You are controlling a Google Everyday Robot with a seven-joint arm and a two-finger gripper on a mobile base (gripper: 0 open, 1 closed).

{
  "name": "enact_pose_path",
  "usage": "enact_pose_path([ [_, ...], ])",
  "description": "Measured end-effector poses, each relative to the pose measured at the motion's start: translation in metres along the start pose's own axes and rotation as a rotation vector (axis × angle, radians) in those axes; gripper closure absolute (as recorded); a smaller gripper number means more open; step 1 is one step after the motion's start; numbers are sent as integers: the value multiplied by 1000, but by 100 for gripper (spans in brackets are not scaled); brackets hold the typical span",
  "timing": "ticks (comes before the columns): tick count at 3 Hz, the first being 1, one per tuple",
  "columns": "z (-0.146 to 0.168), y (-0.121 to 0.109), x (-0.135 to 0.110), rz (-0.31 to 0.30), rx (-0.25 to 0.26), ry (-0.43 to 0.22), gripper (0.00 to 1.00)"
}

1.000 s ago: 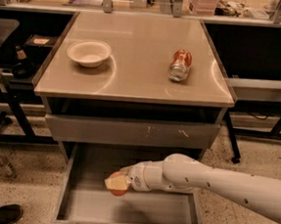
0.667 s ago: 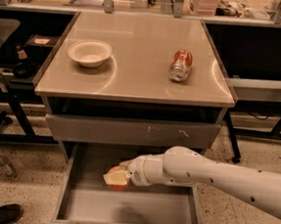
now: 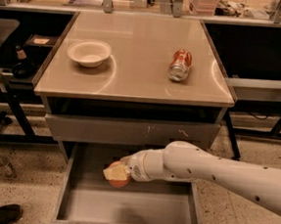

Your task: Pick apple from middle drawer and place on counter

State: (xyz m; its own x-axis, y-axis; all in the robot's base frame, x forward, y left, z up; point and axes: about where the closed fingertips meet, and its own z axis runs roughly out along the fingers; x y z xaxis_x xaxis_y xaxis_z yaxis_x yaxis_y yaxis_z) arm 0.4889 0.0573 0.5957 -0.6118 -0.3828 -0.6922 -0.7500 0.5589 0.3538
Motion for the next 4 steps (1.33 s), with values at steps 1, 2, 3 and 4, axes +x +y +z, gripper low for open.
enact_pose_path([
  [1, -28, 15, -32, -16, 24, -11, 100],
  [2, -53, 32, -60, -50, 42, -21, 100],
  [3, -81, 54, -93, -104, 52, -33, 100],
  [4, -79, 54, -93, -102, 53, -32, 100],
])
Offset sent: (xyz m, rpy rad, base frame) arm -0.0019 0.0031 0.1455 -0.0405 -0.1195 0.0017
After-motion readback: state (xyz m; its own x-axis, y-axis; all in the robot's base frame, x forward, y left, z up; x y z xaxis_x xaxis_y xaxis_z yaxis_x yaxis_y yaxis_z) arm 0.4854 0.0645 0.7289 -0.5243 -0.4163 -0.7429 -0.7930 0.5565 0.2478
